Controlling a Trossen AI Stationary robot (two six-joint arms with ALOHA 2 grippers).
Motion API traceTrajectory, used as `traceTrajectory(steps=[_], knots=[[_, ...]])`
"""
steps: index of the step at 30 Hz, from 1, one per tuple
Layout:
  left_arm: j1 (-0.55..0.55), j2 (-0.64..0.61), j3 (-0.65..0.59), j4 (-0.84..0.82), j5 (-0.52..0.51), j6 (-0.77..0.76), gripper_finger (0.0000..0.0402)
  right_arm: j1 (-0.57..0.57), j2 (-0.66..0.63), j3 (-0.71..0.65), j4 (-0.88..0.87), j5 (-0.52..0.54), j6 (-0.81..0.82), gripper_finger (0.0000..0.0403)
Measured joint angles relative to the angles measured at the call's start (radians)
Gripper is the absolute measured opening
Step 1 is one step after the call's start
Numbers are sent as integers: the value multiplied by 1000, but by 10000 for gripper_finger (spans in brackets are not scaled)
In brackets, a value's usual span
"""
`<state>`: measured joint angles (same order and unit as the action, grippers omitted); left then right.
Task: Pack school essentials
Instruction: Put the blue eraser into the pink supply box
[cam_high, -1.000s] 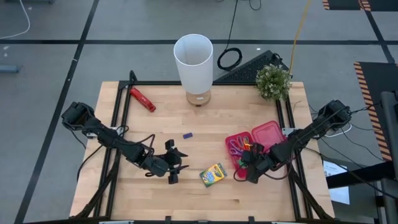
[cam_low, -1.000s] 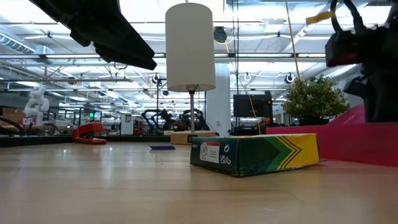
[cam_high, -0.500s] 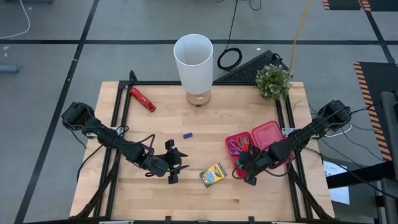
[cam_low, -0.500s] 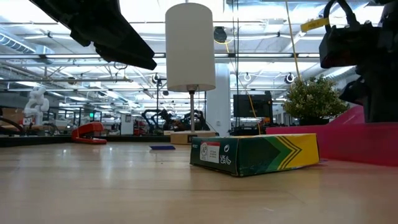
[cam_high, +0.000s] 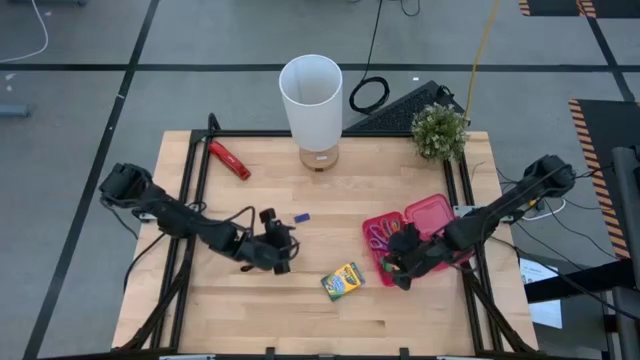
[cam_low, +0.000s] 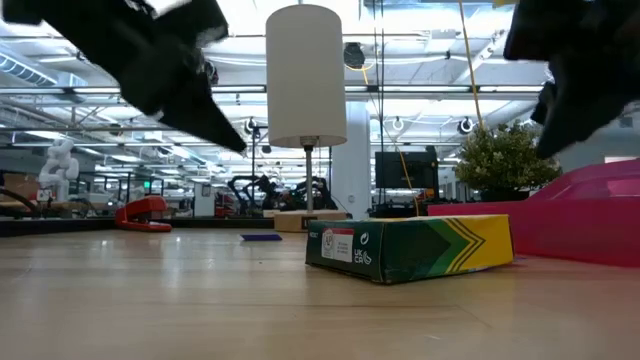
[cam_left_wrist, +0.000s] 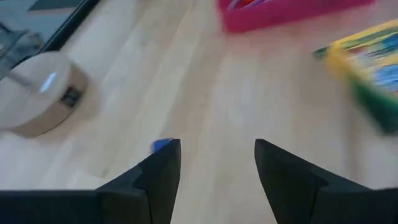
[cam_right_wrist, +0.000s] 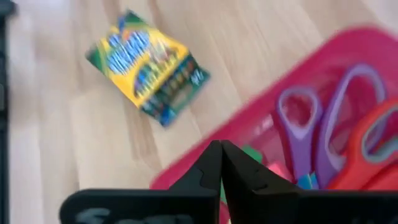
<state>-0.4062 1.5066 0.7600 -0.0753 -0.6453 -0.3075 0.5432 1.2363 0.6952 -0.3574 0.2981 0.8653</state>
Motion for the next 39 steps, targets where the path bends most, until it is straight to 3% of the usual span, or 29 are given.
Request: traceTrajectory(steps=[3,7,16,30,39], knots=[[80,0,-31,5,52,39,209,9,-20,0,53,28,-50,2],[213,0,-68,15,203,99,209,11,-27,1,109,39,-140,2],[412,0,-197,244,468,207,209,16,-27,1,122,39,-148,2],[432,13,-336,476,468,201,209,15,-26,1,122,41,-172,2],[427,139,-334,607,446,222,209,15,-26,1,163,68,-173,2]])
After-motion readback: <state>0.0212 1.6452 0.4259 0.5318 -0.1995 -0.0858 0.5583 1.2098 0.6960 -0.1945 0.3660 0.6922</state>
